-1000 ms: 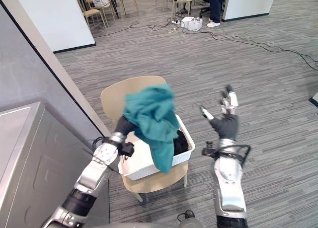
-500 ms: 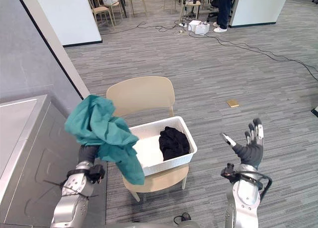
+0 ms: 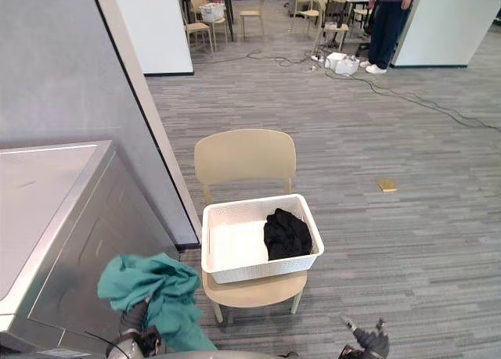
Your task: Pick up the laundry basket with both hands and put the clothes into the washing machine.
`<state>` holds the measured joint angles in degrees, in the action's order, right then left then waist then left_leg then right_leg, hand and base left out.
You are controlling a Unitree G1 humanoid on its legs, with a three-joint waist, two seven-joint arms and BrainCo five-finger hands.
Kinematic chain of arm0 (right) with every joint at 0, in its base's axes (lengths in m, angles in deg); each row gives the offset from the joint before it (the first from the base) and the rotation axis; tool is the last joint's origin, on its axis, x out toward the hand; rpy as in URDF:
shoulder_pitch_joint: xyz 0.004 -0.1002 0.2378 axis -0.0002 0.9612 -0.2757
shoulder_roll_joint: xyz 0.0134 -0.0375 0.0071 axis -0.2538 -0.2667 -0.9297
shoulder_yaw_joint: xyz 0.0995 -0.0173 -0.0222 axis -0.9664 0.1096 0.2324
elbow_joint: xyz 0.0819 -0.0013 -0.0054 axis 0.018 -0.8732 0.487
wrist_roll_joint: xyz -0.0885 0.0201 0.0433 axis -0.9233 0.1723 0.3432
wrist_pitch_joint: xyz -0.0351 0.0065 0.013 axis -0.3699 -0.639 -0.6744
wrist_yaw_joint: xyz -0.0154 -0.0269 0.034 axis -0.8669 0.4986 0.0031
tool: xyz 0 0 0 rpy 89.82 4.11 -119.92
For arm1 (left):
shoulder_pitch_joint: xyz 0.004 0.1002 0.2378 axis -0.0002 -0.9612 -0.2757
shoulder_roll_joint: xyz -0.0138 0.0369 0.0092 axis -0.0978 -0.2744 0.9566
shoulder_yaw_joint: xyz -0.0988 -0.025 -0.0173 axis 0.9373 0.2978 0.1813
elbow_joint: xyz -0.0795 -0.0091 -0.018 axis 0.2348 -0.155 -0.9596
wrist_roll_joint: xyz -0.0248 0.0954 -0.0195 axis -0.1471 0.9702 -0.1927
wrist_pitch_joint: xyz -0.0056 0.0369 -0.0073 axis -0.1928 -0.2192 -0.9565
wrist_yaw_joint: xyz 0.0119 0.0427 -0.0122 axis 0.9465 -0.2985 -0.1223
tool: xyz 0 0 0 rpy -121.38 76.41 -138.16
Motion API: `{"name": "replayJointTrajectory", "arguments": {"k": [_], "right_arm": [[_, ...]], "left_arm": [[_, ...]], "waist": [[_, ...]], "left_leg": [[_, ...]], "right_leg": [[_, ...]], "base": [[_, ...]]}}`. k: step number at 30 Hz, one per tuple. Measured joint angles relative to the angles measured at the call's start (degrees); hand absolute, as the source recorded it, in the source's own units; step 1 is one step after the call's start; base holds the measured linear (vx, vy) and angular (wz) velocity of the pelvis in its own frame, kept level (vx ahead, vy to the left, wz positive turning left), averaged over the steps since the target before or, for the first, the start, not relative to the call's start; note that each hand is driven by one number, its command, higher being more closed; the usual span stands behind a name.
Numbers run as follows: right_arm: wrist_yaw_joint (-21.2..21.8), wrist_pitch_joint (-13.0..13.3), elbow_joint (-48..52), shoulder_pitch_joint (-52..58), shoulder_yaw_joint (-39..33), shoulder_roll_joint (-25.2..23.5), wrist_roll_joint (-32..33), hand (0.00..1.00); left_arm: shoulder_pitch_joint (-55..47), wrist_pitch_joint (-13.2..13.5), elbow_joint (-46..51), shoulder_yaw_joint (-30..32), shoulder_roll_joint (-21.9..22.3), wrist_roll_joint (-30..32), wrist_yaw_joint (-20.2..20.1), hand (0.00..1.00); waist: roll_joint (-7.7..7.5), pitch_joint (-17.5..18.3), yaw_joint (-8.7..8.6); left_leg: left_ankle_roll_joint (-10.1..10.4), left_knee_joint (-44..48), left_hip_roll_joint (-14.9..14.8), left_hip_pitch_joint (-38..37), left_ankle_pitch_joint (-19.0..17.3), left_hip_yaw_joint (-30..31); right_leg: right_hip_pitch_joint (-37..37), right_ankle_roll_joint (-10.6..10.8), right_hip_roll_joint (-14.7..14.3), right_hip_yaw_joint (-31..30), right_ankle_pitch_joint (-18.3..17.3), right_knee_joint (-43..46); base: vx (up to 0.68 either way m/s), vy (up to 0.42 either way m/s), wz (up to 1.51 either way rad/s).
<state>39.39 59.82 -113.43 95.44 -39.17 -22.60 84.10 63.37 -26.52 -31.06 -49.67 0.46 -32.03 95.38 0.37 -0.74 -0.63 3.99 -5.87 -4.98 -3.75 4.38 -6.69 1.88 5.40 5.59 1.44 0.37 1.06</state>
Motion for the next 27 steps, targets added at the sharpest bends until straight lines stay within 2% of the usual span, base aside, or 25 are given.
{"name": "replayJointTrajectory", "arguments": {"k": [2,3,4,5,11,13,14,15,17,18,19,20,21,22,23,25,26,27], "right_arm": [[0.2,-0.1,-5.5,-0.6,-0.2,0.0,0.4,0.0],[0.3,-0.1,-8.1,-0.6,-0.5,0.0,0.4,0.0],[0.3,-0.2,-11.2,-0.7,-1.2,0.1,0.4,0.0],[0.6,-0.3,-13.5,-1.1,-1.8,0.1,0.5,0.0],[1.4,-0.3,-17.7,-2.5,-3.2,0.2,0.4,0.0],[1.4,-0.2,-18.0,-4.6,-2.5,0.4,0.2,0.0],[1.4,-0.1,-18.8,-6.2,-0.6,1.6,0.1,0.0],[1.4,-0.2,-19.2,-7.4,0.4,2.1,0.1,0.0],[1.4,-0.1,-19.3,-9.6,1.8,3.3,-0.2,0.0],[1.3,-0.1,-19.3,-11.1,1.9,3.2,-0.4,0.0],[1.3,0.0,-19.2,-12.3,1.9,3.0,-0.4,0.0],[1.2,0.2,-18.7,-13.4,1.8,3.3,-0.5,0.0],[1.3,0.1,-17.5,-14.0,1.9,3.9,-0.6,0.0],[1.3,0.1,-16.8,-14.0,1.9,4.2,-0.6,0.0],[1.2,0.1,-16.6,-14.0,1.8,4.2,-0.6,0.0],[1.2,0.2,-16.5,-14.0,0.7,4.2,-0.6,0.0],[1.1,0.2,-16.5,-14.2,-0.9,4.2,-0.5,0.0],[1.1,0.1,-16.6,-14.2,-1.1,4.2,-0.5,0.0]], "left_arm": [[0.8,-0.1,-6.4,1.5,-0.1,1.1,0.7,1.0],[1.5,-0.2,-10.1,2.5,-0.3,1.1,1.1,1.0],[2.6,-0.6,-14.5,4.5,-0.3,1.1,1.3,1.0],[3.3,-0.6,-18.0,6.7,-0.3,1.1,1.9,1.0],[5.8,-0.6,-25.6,15.2,0.2,1.1,3.4,1.0],[8.2,-0.4,-25.9,16.5,0.2,0.7,3.3,1.0],[10.3,-0.2,-25.9,17.9,0.3,0.3,3.4,1.0],[11.2,0.1,-25.8,17.9,0.2,0.1,3.3,1.0],[13.6,0.5,-25.6,17.8,0.4,-1.1,3.3,1.0],[15.5,0.6,-25.8,18.1,-0.1,-1.3,3.4,1.0],[16.5,0.6,-25.7,18.2,0.0,-1.3,3.4,1.0],[17.1,0.7,-25.6,18.6,-0.2,-1.3,3.3,1.0],[16.7,0.6,-25.8,18.6,0.1,-1.3,3.4,1.0],[16.1,0.7,-25.7,18.3,0.7,-1.4,3.3,1.0],[15.9,0.7,-25.7,18.0,0.9,-1.4,3.3,1.0],[16.0,0.6,-25.7,17.5,0.9,-1.4,3.3,1.0],[16.4,0.7,-25.6,17.3,1.0,-1.4,3.4,1.0],[16.5,0.7,-25.6,17.3,1.0,-1.4,3.4,1.0]], "waist": [[-0.8,0.5,0.57],[-0.3,0.2,1.23],[-0.74,0.4,1.63],[-0.45,0.2,1.64],[-0.59,-0.8,1.81],[-0.89,-2.8,1.86],[-0.58,-4.5,1.92],[-1.05,-5.7,1.93],[-0.29,-7.2,1.61],[-1.46,-7.9,1.82],[-2.05,-9.0,1.62],[-1.98,-10.4,1.77],[-1.54,-10.8,1.74],[-0.82,-10.6,1.6],[-0.67,-10.5,1.56],[-0.1,-9.9,1.37],[0.39,-9.5,1.19],[0.55,-9.3,1.12]], "left_leg": [[0.0,0.0,0.0,0.0,0.0,-0.3],[0.0,0.0,0.0,0.0,0.0,-0.6],[0.0,0.0,0.1,0.0,0.0,-0.8],[0.0,0.0,0.1,0.1,0.0,-0.9],[0.0,0.0,-0.1,0.6,0.0,-1.1],[0.0,1.8,-0.8,4.1,0.0,-0.6],[-0.1,5.1,-0.8,7.6,-0.1,0.9],[-0.2,6.3,-0.6,9.3,-0.2,1.9],[0.4,10.4,-0.1,15.8,0.7,7.6],[1.1,7.6,0.0,16.9,0.9,6.7],[-1.2,15.2,-0.7,19.3,-1.0,3.3],[-3.4,27.8,-2.2,21.4,-4.9,-1.0],[-3.4,36.7,-4.8,20.4,-9.3,-4.0],[-2.5,40.6,-7.5,17.2,-10.8,-5.6],[-2.6,41.5,-9.0,15.3,-11.0,-6.3],[-2.3,41.4,-15.7,10.4,-10.8,-7.8],[-1.5,37.0,-19.4,8.1,-10.1,-8.5],[-1.3,35.8,-19.9,7.7,-9.7,-8.4]], "right_leg": [[0.0,0.0,0.2,0.2,-0.2,0.1],[-0.1,0.0,0.2,0.2,-0.2,0.1],[-0.1,0.0,0.3,0.1,-0.2,0.1],[-0.1,0.0,0.3,0.1,-0.2,0.1],[-0.4,-0.3,0.3,0.4,-0.4,0.7],[-3.9,-0.5,0.6,1.8,-1.5,4.4],[-6.9,-0.9,0.9,3.1,-3.1,8.5],[-8.5,-1.1,1.1,3.7,-4.1,10.8],[-14.2,-2.0,1.3,6.7,-6.7,17.6],[-16.1,-3.4,3.3,10.1,-6.7,18.2],[-16.3,-3.6,4.6,11.4,-6.7,19.0],[-15.8,-3.8,5.8,13.1,-6.9,20.0],[-14.1,-3.9,6.8,15.7,-6.9,20.2],[-12.2,-3.9,8.0,17.9,-6.9,20.4],[-11.3,-3.9,8.7,19.1,-6.9,20.5],[-10.0,-3.3,11.3,22.5,-6.6,20.9],[-10.5,-1.3,13.2,24.3,-5.5,21.0],[-10.7,-0.9,13.7,24.7,-5.3,21.0]], "base": [[-0.02,0.009,0.1],[-0.01,0.006,-0.05],[-0.01,0.005,-0.04],[0.0,0.0,0.0],[0.0,-0.003,0.02],[-0.05,-0.031,0.39],[-0.08,-0.055,0.55],[-0.12,-0.072,0.83],[-0.09,-0.097,1.13],[-0.04,-0.08,1.25],[-0.04,-0.076,1.3],[-0.07,-0.055,1.01],[-0.09,-0.053,1.11],[-0.09,-0.001,0.95],[-0.07,0.071,0.96],[-0.09,0.217,1.07],[-0.1,0.259,0.92],[-0.11,0.356,1.02]]}}
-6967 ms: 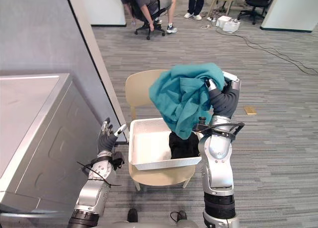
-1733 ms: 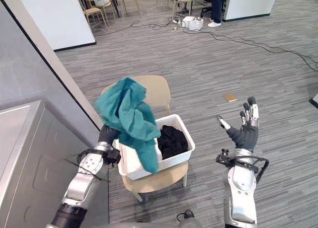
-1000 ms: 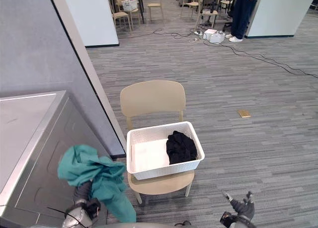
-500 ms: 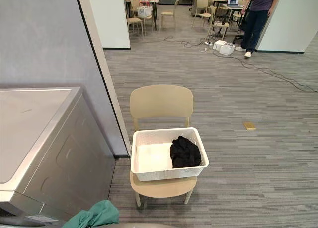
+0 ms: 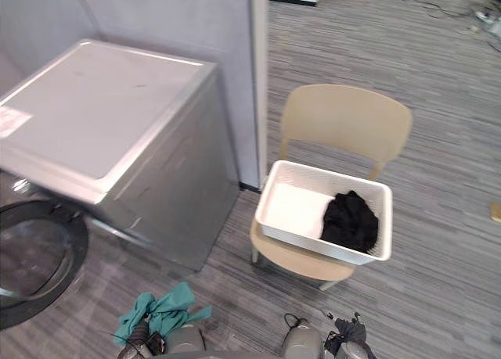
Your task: Pick up the laundry basket with both hands and put the clothes into the washing machine.
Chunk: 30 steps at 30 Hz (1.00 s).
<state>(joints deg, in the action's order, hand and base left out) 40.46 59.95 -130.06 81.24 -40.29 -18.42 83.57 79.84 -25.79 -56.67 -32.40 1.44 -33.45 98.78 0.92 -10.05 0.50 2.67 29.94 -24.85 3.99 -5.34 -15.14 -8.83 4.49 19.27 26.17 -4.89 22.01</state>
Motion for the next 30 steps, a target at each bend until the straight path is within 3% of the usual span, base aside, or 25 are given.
{"name": "replayJointTrajectory", "arguments": {"k": [1,2,4,7,8,9,10,11,13,14,15,16,17,18,19,21,23,25,26,29,30], "right_arm": [[-0.1,-0.1,-0.3,0.0,-1.5,0.2,0.0,0.0],[-0.1,-0.3,-1.3,-0.5,-2.9,1.1,0.1,0.0],[-0.1,-0.8,-4.1,-1.4,-3.1,-0.2,0.2,0.0],[0.0,-1.6,-6.4,-2.3,-3.1,-2.9,0.2,0.0],[-0.1,-1.5,-6.5,-2.7,-3.0,-3.1,0.2,0.0],[-0.1,-1.5,-6.5,-2.9,-3.0,-3.0,0.2,0.0],[-0.1,-1.5,-6.6,-3.3,-3.0,-2.4,0.2,0.0],[-0.1,-1.6,-6.8,-3.8,-2.9,-2.3,0.2,0.0],[-0.1,-2.1,-7.0,-5.1,-0.8,-2.2,-0.2,0.0],[-0.1,-2.3,-6.9,-5.1,-0.7,-2.2,-0.3,0.0],[0.0,-2.6,-6.9,-5.2,-0.7,-1.7,-0.3,0.0],[-0.1,-2.8,-7.0,-5.2,-0.6,-1.8,-0.3,0.0],[-0.1,-2.7,-6.9,-5.2,0.5,-2.3,-0.3,0.0],[0.2,-2.5,-6.7,-4.8,0.9,-2.6,-0.2,0.0],[0.2,-2.5,-6.2,-4.7,1.1,-3.0,-0.2,0.0],[0.3,-2.1,-4.8,-4.3,1.5,-4.2,-0.1,0.0],[0.4,-1.7,-4.8,-4.4,1.4,-4.5,0.1,0.0],[0.4,-1.2,-5.0,-3.6,1.3,-3.8,0.2,0.0],[0.4,-1.2,-5.3,-3.2,1.1,-3.4,0.2,0.0],[0.4,-1.2,-4.5,-1.7,0.3,-3.0,0.2,0.0],[0.4,-1.1,-4.0,-1.4,0.4,-2.7,0.2,0.0]], "left_arm": [[0.0,-0.1,-0.2,-0.5,0.0,0.0,-0.1,1.0],[0.2,-0.1,0.0,-2.1,0.3,-0.2,0.0,1.0],[0.0,0.0,0.0,-4.6,-2.1,-0.6,0.2,1.0],[-2.0,0.0,0.0,-7.4,-5.6,-0.9,0.2,1.0],[-3.5,0.1,-0.1,-9.1,-6.7,-0.9,0.2,1.0],[-3.5,0.1,-0.1,-9.3,-6.8,-0.9,0.1,1.0],[-3.6,0.1,-0.3,-10.1,-6.5,-0.9,0.1,1.0],[-3.5,0.1,-0.5,-10.9,-6.6,-0.8,0.0,1.0],[-3.4,0.0,-1.9,-13.3,-6.6,0.4,-0.1,1.0],[-3.4,-0.1,-1.9,-13.6,-6.6,0.7,-0.1,1.0],[-3.2,-0.1,-1.9,-13.8,-6.3,0.9,-0.1,1.0],[-3.1,0.0,-1.8,-14.0,-6.2,1.0,-0.1,1.0],[-3.3,0.0,-1.8,-13.9,-6.7,2.0,-0.1,1.0],[-3.7,-0.2,-2.2,-13.6,-7.1,2.4,-0.1,1.0],[-3.8,-0.3,-2.2,-13.4,-7.2,2.5,-0.1,1.0],[-3.9,-0.7,-2.4,-13.5,-7.1,2.8,-0.1,1.0],[-3.1,-1.3,-2.5,-13.6,-6.1,4.0,-0.4,1.0],[-1.8,-1.4,-1.8,-16.3,-6.1,5.3,-1.6,1.0],[-0.7,-1.5,-1.8,-16.4,-5.4,5.3,-2.1,1.0],[-0.3,-1.6,-0.7,-16.4,-2.8,5.3,-2.6,1.0],[-1.0,-1.5,0.8,-16.5,-1.9,5.3,-2.6,1.0]], "waist": [[1.07,1.5,-0.11],[2.11,2.3,-0.7],[0.67,2.3,-1.39],[-1.51,3.1,-0.88],[-1.82,3.4,-0.15],[-1.71,3.3,0.04],[-2.07,3.7,0.61],[-1.95,3.5,0.78],[-1.54,3.4,0.35],[-0.78,2.9,0.15],[-0.32,2.8,-0.04],[0.09,2.7,0.01],[-0.64,2.8,0.05],[-1.77,3.2,0.3],[-2.05,3.4,0.56],[-2.32,3.9,0.42],[-2.14,5.3,0.47],[-2.34,5.5,-0.74],[-2.21,5.5,-1.54],[-2.25,5.3,-1.86],[-1.59,6.0,-1.82]], "left_leg": [[1.4,-6.6,-1.0,-1.1,5.8,0.6],[7.3,-11.9,1.2,-2.0,3.8,2.7],[12.0,-15.7,3.6,-1.8,-0.2,4.3],[12.1,-13.3,5.5,-2.0,-4.2,4.3],[11.8,-9.4,5.9,-1.4,-7.0,4.2],[11.8,-8.7,5.9,-1.0,-7.6,4.2],[11.6,-6.2,6.1,0.3,-10.5,4.3],[11.2,-4.4,6.2,1.5,-11.5,4.2],[10.0,-0.6,6.9,4.4,-14.0,4.5],[9.8,-0.4,6.9,4.7,-14.1,5.0],[9.7,-1.5,7.1,4.7,-14.1,7.0],[9.6,-2.5,7.1,4.6,-14.1,7.9],[9.0,-4.5,7.3,3.7,-13.3,9.7],[9.2,-6.7,7.7,2.2,-12.6,10.7],[9.5,-7.8,7.7,1.3,-12.4,10.7],[9.4,-13.1,7.6,-1.2,-9.3,11.4],[8.4,-20.2,7.0,-2.4,-2.9,11.8],[5.1,-27.5,7.9,-3.0,5.3,10.3],[4.9,-26.6,8.7,-3.2,5.2,10.1],[5.0,-23.9,8.9,-6.5,5.1,10.1],[6.7,-20.4,8.8,-5.6,4.0,10.5]], "right_leg": [[-1.8,2.2,1.4,1.2,1.2,0.3],[-2.7,4.1,2.8,1.9,2.5,-0.2],[-2.4,4.5,3.4,-0.1,4.0,-2.0],[1.2,4.7,3.9,-1.6,8.2,-7.4],[3.3,4.9,3.8,-2.3,11.5,-11.3],[3.5,5.3,3.8,-2.4,12.0,-11.8],[3.4,5.9,3.8,-3.1,13.9,-13.7],[3.2,5.3,3.9,-3.5,14.9,-14.7],[2.4,-0.7,3.7,-4.6,16.7,-17.4],[2.2,-3.3,2.7,-6.7,13.7,-17.4],[1.9,-4.8,0.0,-11.7,7.6,-16.1],[1.1,-5.0,-1.4,-14.5,4.6,-14.1],[-1.6,-1.2,-4.7,-17.6,1.9,-4.8],[-2.4,0.3,-7.4,-18.8,-2.0,0.0],[-2.4,0.3,-7.8,-19.1,-2.7,0.4],[-2.5,2.6,-9.2,-20.1,-4.2,1.0],[-3.6,3.4,-11.3,-20.5,-4.0,-0.2],[-3.6,1.9,-11.3,-20.4,-2.4,-0.6],[-3.1,0.1,-11.3,-20.8,-2.7,1.2],[0.8,-2.1,-11.2,-21.5,-4.0,5.8],[2.2,-2.6,-11.2,-22.0,-5.6,5.3]], "base": [[-0.1,0.342,0.87],[-0.11,0.452,0.96],[-0.14,0.446,0.88],[-0.14,0.348,0.24],[-0.12,0.178,-0.19],[-0.2,0.206,-0.31],[-0.19,0.136,-0.23],[-0.26,0.17,-0.29],[-0.27,0.146,-0.14],[-0.22,0.094,0.15],[-0.14,0.051,0.26],[-0.07,0.014,0.38],[-0.01,-0.037,0.29],[0.02,-0.063,0.19],[0.06,-0.123,0.05],[0.11,-0.182,-0.04],[0.15,-0.226,0.12],[0.13,-0.137,0.83],[0.18,-0.065,1.01],[0.14,-0.026,0.62],[0.06,-0.014,0.32]]}}
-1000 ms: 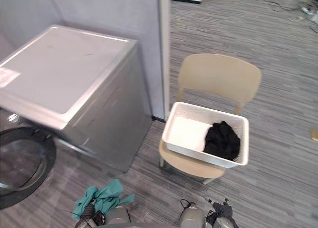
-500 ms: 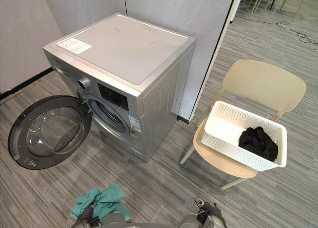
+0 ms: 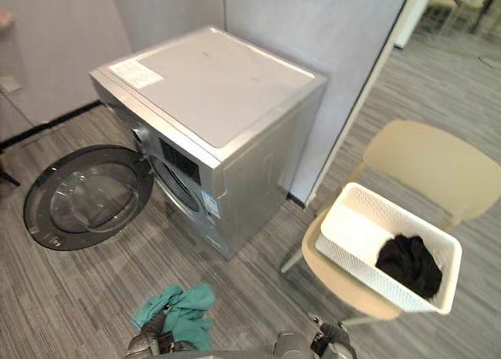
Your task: Pick up the laundry basket with both hands and put the clothes into the washing machine.
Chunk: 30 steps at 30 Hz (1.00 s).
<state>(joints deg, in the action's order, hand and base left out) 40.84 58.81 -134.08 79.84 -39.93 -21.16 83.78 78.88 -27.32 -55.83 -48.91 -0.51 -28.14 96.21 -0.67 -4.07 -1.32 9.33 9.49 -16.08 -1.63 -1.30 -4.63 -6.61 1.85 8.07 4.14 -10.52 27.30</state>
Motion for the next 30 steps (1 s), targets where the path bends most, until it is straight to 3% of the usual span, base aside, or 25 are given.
{"name": "replayJointTrajectory", "arguments": {"k": [1,2,3,4,5,6,7,8,9,10,11,12,13,14,15,17,20,22,23,25,27,30], "right_arm": [[0.0,0.0,0.3,0.1,0.1,-0.2,0.0,0.0],[0.1,0.0,0.3,-0.3,0.7,-0.9,0.0,0.0],[0.5,-0.1,0.3,-0.5,1.1,-1.6,0.0,0.0],[1.0,-0.2,0.6,-0.5,1.1,-1.7,0.0,0.0],[0.9,-0.2,3.4,0.7,3.6,0.0,0.0,0.0],[0.9,-0.4,3.4,1.2,4.1,-0.1,0.0,0.0],[0.9,-0.5,4.5,1.7,4.6,0.1,0.0,0.0],[0.9,-0.6,4.6,1.6,4.6,0.1,-0.1,0.0],[1.0,-0.8,5.1,2.2,5.1,-0.8,-0.1,0.0],[1.0,-0.9,5.0,2.1,5.3,-1.4,-0.2,0.0],[0.7,-1.0,5.4,1.7,5.2,-1.9,-0.3,0.0],[0.6,-0.8,4.7,1.3,4.9,-1.2,-0.5,0.0],[0.7,-0.6,4.7,1.1,5.0,-0.7,-0.5,0.0],[0.7,-0.4,3.7,0.6,4.8,-0.5,-0.6,0.0],[0.5,-0.7,2.4,1.0,4.5,-1.3,-0.5,0.0],[0.8,-1.0,1.3,1.2,3.6,-1.6,-0.2,0.0],[0.9,-1.3,0.9,0.7,3.3,-1.8,-0.1,0.0],[0.8,-1.3,1.0,-0.2,3.2,-1.8,-0.2,0.0],[0.9,-1.3,1.0,-0.4,3.3,-1.8,-0.3,0.0],[0.9,-1.3,1.1,-0.8,3.3,-1.8,-0.4,0.0],[0.9,-1.2,1.0,-0.6,3.8,-1.7,-0.5,0.0],[1.1,-1.1,-1.1,-1.7,4.8,-1.1,-0.6,0.0]], "left_arm": [[-0.5,0.1,1.0,0.0,0.2,0.0,0.0,1.0],[-0.5,0.2,2.6,0.0,0.1,0.0,0.0,1.0],[-0.1,0.1,2.9,0.3,0.1,0.0,0.0,1.0],[-0.2,0.0,3.4,0.3,0.2,0.0,0.0,1.0],[-2.3,0.3,6.2,0.7,0.4,-0.2,0.1,1.0],[-2.3,0.3,6.3,0.6,0.7,-0.3,0.3,1.0],[-2.3,0.3,6.3,0.3,0.8,-0.7,0.3,1.0],[-2.3,0.3,6.2,0.3,0.9,-0.7,0.3,1.0],[-2.0,0.3,7.0,0.8,0.1,-0.8,0.6,1.0],[-1.4,0.4,7.5,1.3,-0.3,-0.8,0.6,1.0],[-1.9,0.3,7.6,1.4,-0.5,-1.0,1.2,1.0],[-2.5,0.3,7.0,1.3,0.3,-1.3,2.0,1.0],[-2.6,0.3,5.9,1.3,0.7,-1.4,2.4,1.0],[-2.4,0.2,4.9,1.2,0.6,-1.4,2.6,1.0],[-1.6,0.1,3.6,0.7,-0.9,-1.4,2.7,1.0],[0.1,0.1,2.2,0.3,-2.3,-1.4,2.7,1.0],[1.3,0.3,1.6,-1.5,-2.9,-1.4,2.7,1.0],[1.3,0.3,1.6,-2.0,-2.8,-1.5,2.7,1.0],[1.3,0.3,1.6,-2.0,-2.8,-1.7,2.6,1.0],[1.4,0.3,1.6,-1.7,-2.9,-2.5,2.6,1.0],[0.6,0.3,1.2,-1.7,-2.8,-2.8,2.6,1.0],[0.6,0.2,-2.5,-1.5,-2.8,-2.8,2.4,1.0]], "waist": [[-0.29,0.5,-0.08],[-0.96,0.4,0.03],[0.3,-0.4,0.1],[1.01,-0.8,0.38],[2.39,-1.5,1.99],[2.51,-1.5,2.09],[3.09,-1.5,2.13],[2.98,-1.3,2.09],[0.4,-1.6,1.67],[-0.55,-2.2,2.14],[-0.91,-1.4,2.52],[0.17,-0.8,2.79],[1.16,-0.8,3.12],[2.12,-0.1,3.32],[-0.32,0.4,2.2],[-1.11,0.8,1.33],[-0.88,1.0,0.95],[-0.46,0.9,0.89],[-0.24,0.8,0.77],[-0.17,0.7,0.81],[0.01,0.8,0.89],[-0.07,0.9,1.07]], "left_leg": [[1.9,3.1,-0.1,1.3,-1.3,0.3],[5.5,13.1,-0.5,6.1,-3.9,2.4],[5.5,25.4,-1.6,12.2,-3.4,6.8],[5.5,30.4,-2.0,14.3,-1.9,8.7],[0.9,46.7,-2.9,22.1,1.8,8.0],[-1.2,44.4,-2.6,22.4,-0.2,5.7],[-2.4,40.5,-1.7,22.0,1.3,4.0],[-2.3,40.1,-1.8,21.3,0.6,4.2],[-3.9,43.0,-0.8,22.3,1.7,5.3],[-4.9,43.8,-0.3,23.7,-1.2,6.6],[-3.8,34.6,0.7,22.1,-8.6,9.1],[-2.0,22.6,0.6,18.3,-8.4,13.5],[2.2,20.1,-0.1,16.9,-9.8,14.3],[5.2,19.7,-0.4,15.4,-14.2,11.7],[3.7,21.1,2.0,15.2,-15.1,9.2],[2.3,21.3,3.5,15.1,-15.8,7.0],[0.3,18.5,4.0,12.3,-15.6,1.1],[-1.3,15.3,3.9,9.2,-14.6,-2.7],[-1.9,13.6,3.4,7.8,-14.3,-4.3],[-3.0,10.7,3.1,5.6,-13.5,-7.3],[-2.8,7.1,3.2,3.0,-12.0,-10.0],[-2.0,2.3,4.7,2.0,-8.9,-12.5]], "right_leg": [[1.1,-0.1,0.2,-0.1,-1.7,-1.3],[3.5,1.4,0.2,-0.6,-6.5,-4.2],[4.3,3.0,-1.4,-0.5,-6.9,-3.9],[4.9,2.9,-2.1,-0.7,-6.9,-3.9],[6.9,2.3,-2.9,-7.3,-7.1,-4.9],[6.8,2.7,-2.6,-8.3,-6.9,-5.5],[6.4,3.6,-3.2,-9.2,-7.0,-5.5],[6.4,4.0,-3.1,-9.5,-7.2,-5.5],[7.3,5.2,-1.6,-10.4,-6.0,-8.1],[8.2,5.7,-1.2,-10.9,-5.5,-9.4],[8.3,6.3,-0.8,-13.3,-4.7,-11.1],[6.9,6.8,-1.3,-16.3,-4.8,-11.6],[6.6,7.1,-1.6,-18.1,-5.4,-11.5],[6.6,8.1,-1.3,-20.2,-5.5,-11.6],[6.3,9.0,1.3,-21.6,-3.6,-12.5],[5.7,8.6,3.3,-22.3,1.7,-14.4],[2.6,6.8,4.2,-23.0,12.8,-15.2],[0.6,4.9,4.2,-20.2,18.2,-14.4],[-0.5,4.5,4.0,-17.5,18.3,-12.4],[-2.8,4.9,2.3,-12.1,14.4,-5.0],[-3.1,5.0,-0.7,-6.3,8.2,-1.0],[-2.1,5.4,-2.4,-4.5,4.1,-9.0]], "base": [[0.04,-0.025,0.22],[-0.01,-0.061,0.15],[-0.02,-0.081,0.04],[-0.03,-0.03,-1.15],[0.05,0.068,-1.43],[0.13,0.154,-1.54],[0.15,0.145,-0.47],[0.2,0.163,-0.22],[0.13,0.097,-0.2],[0.21,0.227,-0.48],[0.19,0.301,-1.08],[0.22,0.4,-1.29],[0.14,0.35,-1.37],[0.17,0.361,-1.01],[0.23,0.479,-0.77],[0.17,0.4,-0.48],[0.07,0.291,-0.72],[0.02,0.217,-0.8],[0.0,0.16,-0.78],[-0.04,0.053,-0.53],[-0.05,-0.026,-0.54],[0.04,-0.125,-0.65]]}}
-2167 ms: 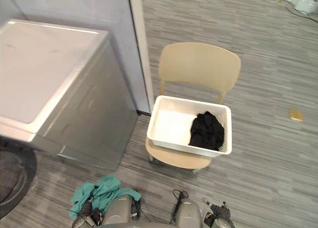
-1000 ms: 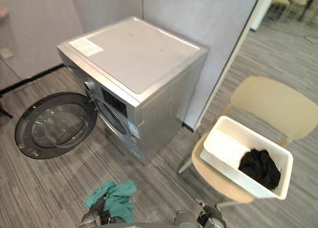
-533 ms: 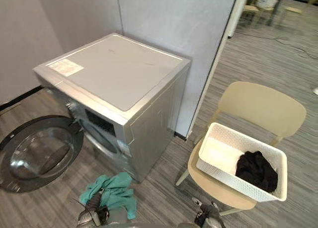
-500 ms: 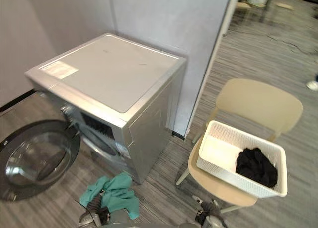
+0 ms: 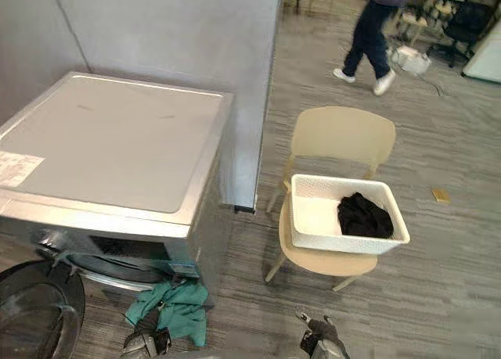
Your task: Pick up the laundry basket with both hands and put the clothes into the washing machine.
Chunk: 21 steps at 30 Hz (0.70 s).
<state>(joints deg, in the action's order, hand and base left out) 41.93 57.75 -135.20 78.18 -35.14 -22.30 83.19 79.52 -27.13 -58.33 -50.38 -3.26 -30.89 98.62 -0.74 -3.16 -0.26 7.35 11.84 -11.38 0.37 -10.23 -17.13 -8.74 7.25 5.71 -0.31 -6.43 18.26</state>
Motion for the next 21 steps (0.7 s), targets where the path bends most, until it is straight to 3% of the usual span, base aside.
{"name": "replayJointTrajectory", "arguments": {"k": [2,3,5,7,9,13,15,17,21], "right_arm": [[0.0,0.1,-2.1,-0.7,-1.1,1.5,0.0,0.0],[0.0,0.1,-3.4,-0.6,-2.7,2.5,0.0,0.0],[0.0,-0.1,-4.9,0.6,-4.9,4.4,-0.5,0.0],[0.0,-0.1,-4.8,1.3,-5.1,5.2,-1.7,0.0],[0.0,-0.1,-4.5,0.9,-5.0,5.4,-2.1,0.0],[0.0,-0.1,-3.4,0.7,-4.9,3.2,-2.1,0.0],[0.0,-0.1,-2.1,0.6,-4.8,1.9,-2.1,0.0],[0.1,0.0,-1.0,1.4,-4.7,2.2,-2.1,0.0],[0.1,-0.1,0.6,2.5,-4.3,2.0,-2.3,0.0]], "left_arm": [[1.2,-0.2,-2.5,-0.1,-0.1,0.1,-0.1,1.0],[2.0,-0.7,-3.4,0.0,1.1,0.4,-0.4,1.0],[2.2,-0.7,-3.4,0.4,2.6,0.4,-1.2,1.0],[1.8,-0.6,-3.3,0.5,3.0,0.4,-1.3,1.0],[1.9,-0.6,-2.6,0.6,3.4,0.4,-1.3,1.0],[2.2,-0.1,0.2,1.0,3.3,0.4,-1.2,1.0],[2.3,-0.1,1.7,2.0,3.4,0.3,-1.2,1.0],[2.1,0.0,2.3,2.2,3.9,0.3,-1.2,1.0],[1.4,-0.1,2.9,2.3,3.3,0.1,-1.1,1.0]], "waist": [[0.17,-0.4,-0.59],[1.19,-1.2,-0.7],[1.82,-1.8,-0.49],[2.27,-1.7,-0.45],[2.26,-1.7,-0.43],[0.71,-3.5,0.03],[0.64,-4.6,1.03],[1.35,-5.1,0.7],[0.89,-5.1,1.01]], "left_leg": [[0.2,-1.6,0.1,0.4,1.2,2.3],[-1.4,-3.3,0.3,-0.3,2.7,4.6],[-2.3,-5.8,0.2,-3.2,4.6,6.2],[-1.6,-5.8,0.1,-4.7,5.1,6.1],[-1.5,-3.7,0.0,-3.7,5.0,6.1],[-0.5,5.1,0.3,1.2,4.1,8.1],[-0.8,7.0,0.2,2.1,2.7,8.6],[-1.2,6.4,0.1,3.3,-0.8,8.0],[-2.9,5.3,0.4,3.8,-0.1,2.9]], "right_leg": [[2.3,-1.9,-0.6,0.4,-1.3,-5.5],[3.2,-2.4,-0.9,1.1,-1.1,-5.7],[6.0,-3.2,-1.2,2.3,-1.5,-6.0],[7.5,-3.4,-1.3,2.4,-1.6,-6.0],[7.6,-3.4,-1.1,2.7,-1.6,-6.0],[7.8,-3.1,0.5,5.4,-1.8,-4.4],[7.4,-2.6,0.8,6.0,-2.5,-2.9],[6.2,-2.1,2.3,7.5,-4.8,0.5],[4.3,-1.6,5.0,7.6,-5.0,2.7]], "base": [[0.05,-0.226,0.01],[0.0,-0.217,0.27],[0.03,-0.152,0.28],[0.01,-0.065,0.06],[-0.04,-0.028,0.06],[-0.1,0.012,0.39],[-0.15,0.054,0.3],[-0.19,0.131,0.51],[-0.09,0.061,0.23]]}}
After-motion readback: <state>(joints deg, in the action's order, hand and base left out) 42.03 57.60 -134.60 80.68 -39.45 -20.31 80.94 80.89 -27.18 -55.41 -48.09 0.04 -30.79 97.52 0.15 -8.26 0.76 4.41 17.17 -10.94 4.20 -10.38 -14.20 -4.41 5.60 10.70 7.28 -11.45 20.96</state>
